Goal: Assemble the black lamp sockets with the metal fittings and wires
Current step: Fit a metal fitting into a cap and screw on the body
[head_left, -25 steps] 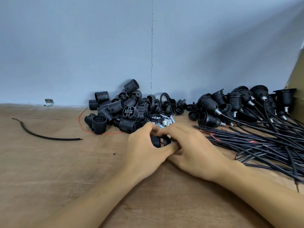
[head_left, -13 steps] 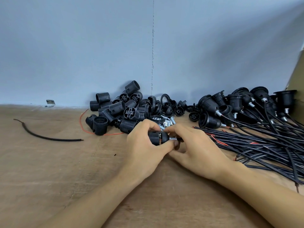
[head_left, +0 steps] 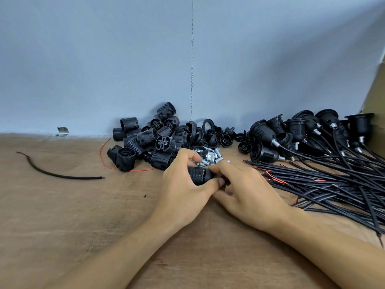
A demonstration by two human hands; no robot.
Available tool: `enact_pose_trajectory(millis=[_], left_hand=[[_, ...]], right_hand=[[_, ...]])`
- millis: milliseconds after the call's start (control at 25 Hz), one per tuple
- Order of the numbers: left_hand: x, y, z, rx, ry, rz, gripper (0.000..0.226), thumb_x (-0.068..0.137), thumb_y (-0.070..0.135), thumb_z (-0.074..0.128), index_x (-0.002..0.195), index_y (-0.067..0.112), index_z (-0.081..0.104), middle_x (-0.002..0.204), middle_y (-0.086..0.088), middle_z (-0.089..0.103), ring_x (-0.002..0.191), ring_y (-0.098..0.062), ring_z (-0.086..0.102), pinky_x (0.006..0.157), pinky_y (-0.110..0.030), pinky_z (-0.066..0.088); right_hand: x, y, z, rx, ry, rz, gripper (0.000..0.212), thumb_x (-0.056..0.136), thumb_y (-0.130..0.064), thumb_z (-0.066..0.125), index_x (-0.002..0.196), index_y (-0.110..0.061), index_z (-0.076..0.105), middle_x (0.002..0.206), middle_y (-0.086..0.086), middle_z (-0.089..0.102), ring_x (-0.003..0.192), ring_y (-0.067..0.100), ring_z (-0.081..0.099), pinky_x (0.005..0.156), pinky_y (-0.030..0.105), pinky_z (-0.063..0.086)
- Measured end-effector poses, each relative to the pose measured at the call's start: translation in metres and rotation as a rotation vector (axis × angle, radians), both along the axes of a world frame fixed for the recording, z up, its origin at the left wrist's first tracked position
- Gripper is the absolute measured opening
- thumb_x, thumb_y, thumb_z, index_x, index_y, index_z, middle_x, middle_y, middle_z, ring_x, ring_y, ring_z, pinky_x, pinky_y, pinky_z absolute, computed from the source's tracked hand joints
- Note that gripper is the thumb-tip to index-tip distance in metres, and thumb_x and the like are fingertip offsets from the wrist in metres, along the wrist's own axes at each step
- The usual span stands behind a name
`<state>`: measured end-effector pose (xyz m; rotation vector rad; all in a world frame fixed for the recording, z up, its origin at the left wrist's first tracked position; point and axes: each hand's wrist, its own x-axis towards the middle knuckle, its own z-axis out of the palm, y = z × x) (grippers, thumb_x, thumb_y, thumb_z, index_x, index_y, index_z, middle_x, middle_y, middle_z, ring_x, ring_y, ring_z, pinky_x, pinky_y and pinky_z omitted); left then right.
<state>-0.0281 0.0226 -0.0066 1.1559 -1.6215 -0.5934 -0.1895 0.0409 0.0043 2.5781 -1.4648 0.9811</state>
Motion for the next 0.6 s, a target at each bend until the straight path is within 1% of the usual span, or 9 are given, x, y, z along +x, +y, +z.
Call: enact_pose_trajectory(millis=[160, 320, 440, 560, 600], left_hand=[[-0.0008, 0.0038, 0.0032, -0.025, -0.017, -0.003, 0.047, 0.067, 0.030, 0.090, 0.094, 0.031, 0.051, 0.085, 0.014, 0.057, 0.085, 0.013, 0.051, 0.072, -0.002, 0.036], [-0.0001, 0.0045, 0.0055, -0.025, -0.006, -0.016, 0.042, 0.069, 0.029, 0.088, 0.092, 0.029, 0.053, 0.078, 0.013, 0.057, 0.080, 0.008, 0.053, 0.070, -0.005, 0.037], [0.0002, 0.0041, 0.0063, -0.031, -0.002, -0.027, 0.036, 0.071, 0.022, 0.085, 0.087, 0.025, 0.053, 0.079, 0.022, 0.059, 0.073, 0.006, 0.053, 0.068, -0.007, 0.038], [0.0010, 0.0040, 0.0064, -0.059, -0.016, -0.036, 0.035, 0.071, 0.015, 0.084, 0.082, 0.024, 0.051, 0.072, 0.010, 0.055, 0.069, 0.001, 0.049, 0.066, -0.010, 0.038], [0.0011, 0.0042, 0.0066, -0.075, -0.023, -0.041, 0.035, 0.071, 0.014, 0.083, 0.081, 0.023, 0.050, 0.071, 0.009, 0.054, 0.068, -0.001, 0.048, 0.065, -0.010, 0.037]], right_hand=[[-0.0003, 0.0012, 0.0009, 0.000, 0.016, 0.000, 0.028, 0.084, -0.021, 0.067, 0.111, -0.016, 0.060, 0.088, -0.011, 0.056, 0.082, 0.019, 0.054, 0.074, 0.041, 0.045], [0.0001, 0.0027, 0.0024, 0.009, 0.037, 0.007, 0.031, 0.086, -0.023, 0.068, 0.115, -0.016, 0.060, 0.090, -0.006, 0.060, 0.083, 0.018, 0.054, 0.076, 0.041, 0.045], [0.0004, 0.0059, 0.0039, 0.015, 0.037, 0.032, 0.033, 0.087, -0.028, 0.066, 0.117, -0.016, 0.059, 0.091, -0.007, 0.059, 0.082, 0.018, 0.055, 0.074, 0.042, 0.046], [0.0013, 0.0078, 0.0050, 0.020, 0.042, 0.042, 0.034, 0.088, -0.032, 0.064, 0.118, -0.016, 0.058, 0.093, -0.005, 0.060, 0.083, 0.019, 0.056, 0.073, 0.043, 0.047], [0.0017, 0.0081, 0.0052, 0.023, 0.044, 0.040, 0.035, 0.088, -0.032, 0.064, 0.118, -0.016, 0.058, 0.094, -0.005, 0.061, 0.084, 0.019, 0.057, 0.073, 0.042, 0.047]])
